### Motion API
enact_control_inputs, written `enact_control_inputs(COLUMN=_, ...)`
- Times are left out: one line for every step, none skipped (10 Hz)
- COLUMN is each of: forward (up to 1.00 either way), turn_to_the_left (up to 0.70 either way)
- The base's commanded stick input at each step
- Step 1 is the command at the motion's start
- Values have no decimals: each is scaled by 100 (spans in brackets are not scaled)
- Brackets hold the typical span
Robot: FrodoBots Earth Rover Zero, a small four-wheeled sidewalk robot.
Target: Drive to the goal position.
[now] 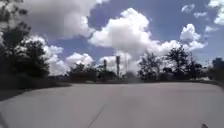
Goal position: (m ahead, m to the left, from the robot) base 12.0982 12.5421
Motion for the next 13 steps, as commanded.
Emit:
enact_control_inputs(forward=85, turn_to_the_left=0)
enact_control_inputs(forward=85, turn_to_the_left=0)
enact_control_inputs(forward=85, turn_to_the_left=0)
enact_control_inputs(forward=85, turn_to_the_left=0)
enact_control_inputs(forward=85, turn_to_the_left=0)
enact_control_inputs(forward=85, turn_to_the_left=0)
enact_control_inputs(forward=85, turn_to_the_left=0)
enact_control_inputs(forward=85, turn_to_the_left=0)
enact_control_inputs(forward=85, turn_to_the_left=0)
enact_control_inputs(forward=85, turn_to_the_left=0)
enact_control_inputs(forward=85, turn_to_the_left=0)
enact_control_inputs(forward=85, turn_to_the_left=0)
enact_control_inputs(forward=85, turn_to_the_left=0)
